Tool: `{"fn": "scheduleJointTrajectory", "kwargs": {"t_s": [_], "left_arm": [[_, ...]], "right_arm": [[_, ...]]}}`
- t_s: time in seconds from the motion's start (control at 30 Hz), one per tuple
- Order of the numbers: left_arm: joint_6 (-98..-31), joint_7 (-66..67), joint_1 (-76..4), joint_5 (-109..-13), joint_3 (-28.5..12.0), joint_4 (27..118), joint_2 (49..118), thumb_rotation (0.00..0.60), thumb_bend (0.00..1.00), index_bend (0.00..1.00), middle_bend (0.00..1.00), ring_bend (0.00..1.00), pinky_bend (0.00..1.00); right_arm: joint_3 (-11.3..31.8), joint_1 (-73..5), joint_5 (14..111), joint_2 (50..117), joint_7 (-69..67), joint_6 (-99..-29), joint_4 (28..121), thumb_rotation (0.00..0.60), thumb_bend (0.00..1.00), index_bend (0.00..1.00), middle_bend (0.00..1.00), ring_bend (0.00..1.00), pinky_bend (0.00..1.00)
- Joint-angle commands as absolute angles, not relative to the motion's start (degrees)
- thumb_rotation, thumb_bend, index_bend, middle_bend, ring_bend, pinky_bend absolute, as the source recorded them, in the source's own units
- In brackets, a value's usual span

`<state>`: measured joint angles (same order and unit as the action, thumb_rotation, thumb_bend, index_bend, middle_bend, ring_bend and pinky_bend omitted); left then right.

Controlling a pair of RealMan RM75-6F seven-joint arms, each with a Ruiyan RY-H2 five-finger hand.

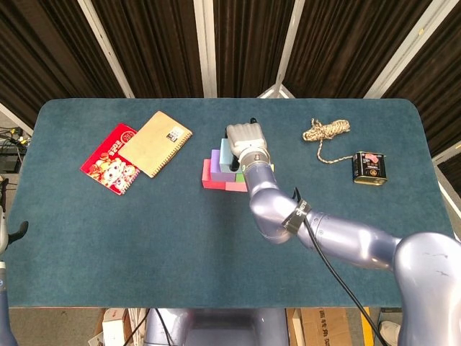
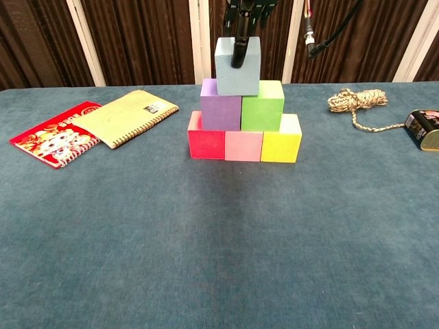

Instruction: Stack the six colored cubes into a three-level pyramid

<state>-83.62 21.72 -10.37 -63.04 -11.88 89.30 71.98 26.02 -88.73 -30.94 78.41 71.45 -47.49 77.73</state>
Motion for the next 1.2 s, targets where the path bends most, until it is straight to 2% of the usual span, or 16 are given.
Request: {"fn": "scheduleJointTrajectory", "kwargs": {"t_s": [0.03, 0.4, 1.2], "left_arm": [[-83.63, 21.78, -10.38, -62.98, -11.9, 89.25, 72.01, 0.6, 0.32, 0.09, 0.11, 0.0, 0.0], [-83.57, 22.03, -10.51, -62.79, -11.91, 89.04, 72.19, 0.6, 0.32, 0.09, 0.11, 0.0, 0.0], [-83.74, 22.32, -10.57, -62.68, -11.89, 88.95, 72.37, 0.6, 0.32, 0.09, 0.11, 0.0, 0.0]], "right_arm": [[26.02, -88.78, -31.21, 78.4, 71.73, -47.4, 77.64, 0.6, 0.24, 0.38, 0.33, 0.2, 0.0], [26.31, -88.76, -31.39, 78.43, 72.04, -47.52, 77.33, 0.6, 0.24, 0.35, 0.28, 0.15, 0.0], [26.76, -88.62, -33.12, 77.83, 73.79, -47.33, 77.65, 0.6, 0.24, 0.31, 0.25, 0.14, 0.0]]}}
